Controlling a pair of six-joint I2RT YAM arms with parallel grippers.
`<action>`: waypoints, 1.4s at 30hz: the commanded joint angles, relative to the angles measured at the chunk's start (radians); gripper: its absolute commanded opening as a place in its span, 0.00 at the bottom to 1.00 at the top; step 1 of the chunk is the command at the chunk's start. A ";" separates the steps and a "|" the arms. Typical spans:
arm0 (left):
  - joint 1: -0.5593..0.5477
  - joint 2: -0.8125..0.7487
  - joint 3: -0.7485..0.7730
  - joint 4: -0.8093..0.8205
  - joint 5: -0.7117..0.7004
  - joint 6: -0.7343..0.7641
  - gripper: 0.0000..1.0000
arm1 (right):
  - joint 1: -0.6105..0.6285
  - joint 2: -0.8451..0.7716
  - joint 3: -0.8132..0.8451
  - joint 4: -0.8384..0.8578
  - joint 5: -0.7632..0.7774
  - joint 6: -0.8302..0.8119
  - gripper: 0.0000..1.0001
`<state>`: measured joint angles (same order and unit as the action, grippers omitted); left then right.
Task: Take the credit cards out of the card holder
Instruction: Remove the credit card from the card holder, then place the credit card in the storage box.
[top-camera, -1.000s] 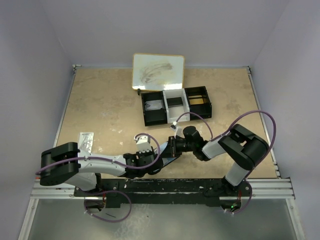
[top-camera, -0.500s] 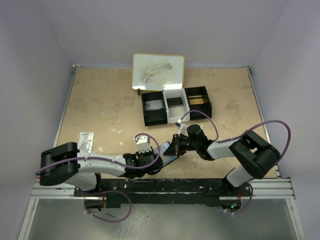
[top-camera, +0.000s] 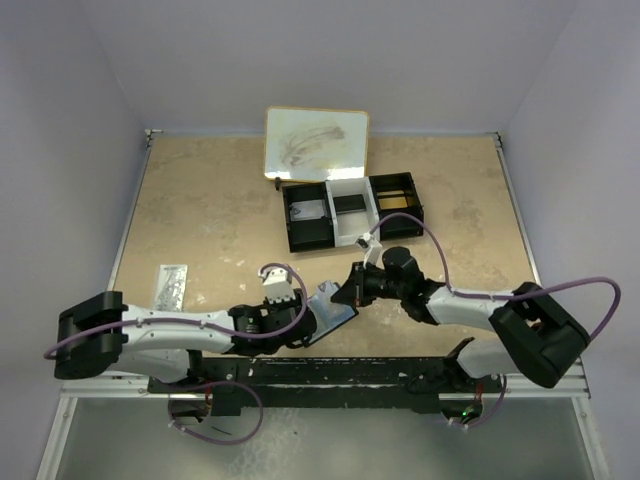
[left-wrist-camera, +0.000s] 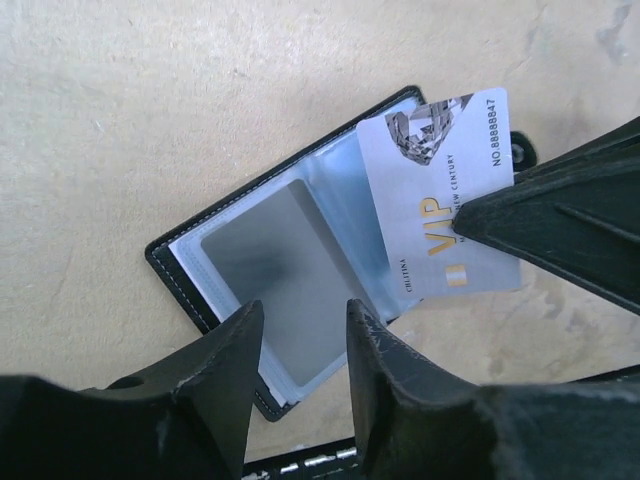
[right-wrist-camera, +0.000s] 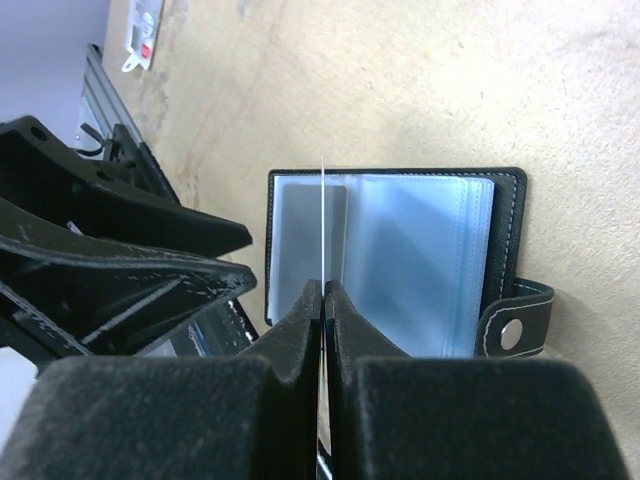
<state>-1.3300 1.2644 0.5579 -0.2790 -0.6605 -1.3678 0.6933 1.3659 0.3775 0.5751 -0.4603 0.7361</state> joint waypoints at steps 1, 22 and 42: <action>-0.003 -0.113 0.036 -0.091 -0.081 0.047 0.43 | -0.003 -0.075 -0.022 0.052 0.023 -0.050 0.00; 0.648 -0.274 0.308 -0.296 0.238 0.572 0.83 | 0.000 -0.750 -0.171 -0.002 0.166 -0.653 0.00; 0.890 -0.453 0.313 -0.408 -0.020 0.761 0.84 | 0.000 -0.076 0.489 -0.291 0.264 -1.337 0.00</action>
<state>-0.4450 0.7643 0.8886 -0.6765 -0.6525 -0.6315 0.6933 1.2247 0.7780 0.3267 -0.2276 -0.4461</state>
